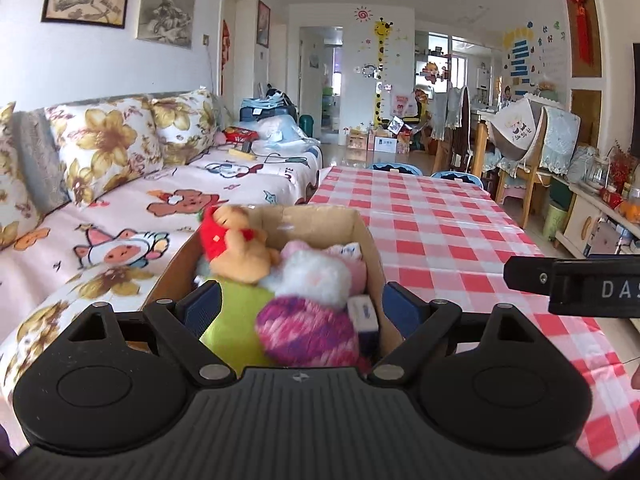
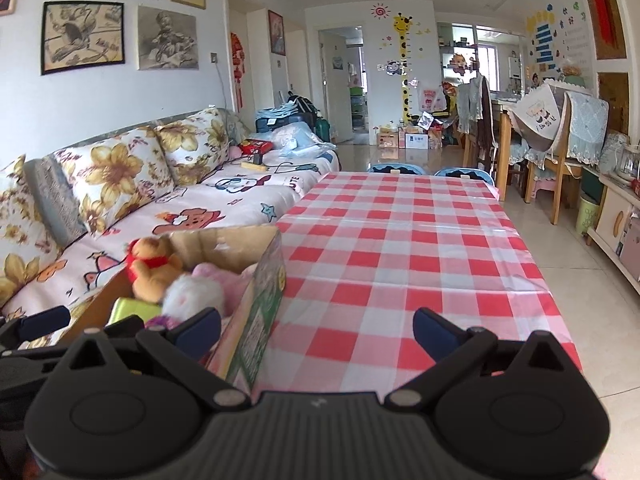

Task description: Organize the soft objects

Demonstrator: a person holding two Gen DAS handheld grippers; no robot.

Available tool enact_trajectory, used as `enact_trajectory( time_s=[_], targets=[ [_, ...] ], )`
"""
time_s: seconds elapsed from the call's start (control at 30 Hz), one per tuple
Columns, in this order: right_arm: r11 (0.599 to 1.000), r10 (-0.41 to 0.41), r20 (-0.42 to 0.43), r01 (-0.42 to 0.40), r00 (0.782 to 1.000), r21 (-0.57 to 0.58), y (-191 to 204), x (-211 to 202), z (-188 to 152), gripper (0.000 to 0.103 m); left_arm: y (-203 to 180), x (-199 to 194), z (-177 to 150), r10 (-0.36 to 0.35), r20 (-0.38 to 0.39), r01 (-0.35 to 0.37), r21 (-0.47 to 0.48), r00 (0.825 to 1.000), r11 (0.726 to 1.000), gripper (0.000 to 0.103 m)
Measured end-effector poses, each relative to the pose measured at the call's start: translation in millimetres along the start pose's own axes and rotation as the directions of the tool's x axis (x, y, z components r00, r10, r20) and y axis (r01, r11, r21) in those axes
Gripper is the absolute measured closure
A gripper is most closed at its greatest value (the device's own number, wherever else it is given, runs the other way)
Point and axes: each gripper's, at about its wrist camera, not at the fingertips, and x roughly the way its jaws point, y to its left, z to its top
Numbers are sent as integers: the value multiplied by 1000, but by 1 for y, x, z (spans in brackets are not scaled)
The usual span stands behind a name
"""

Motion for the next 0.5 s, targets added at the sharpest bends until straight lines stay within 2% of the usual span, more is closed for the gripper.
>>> enact_trajectory(
  time_s=[0.3,0.5],
  targets=[
    [1000,10,-23,-10,1000,-12,23,-24,-23,4,18,-17,-7,-45,-48,42,-64,998,997,0],
    [1000,9,-11,-10,1000,-29,37,-37,-34,5,23,-27,-12,-57,-56,54,-59,997,997,0]
  ],
)
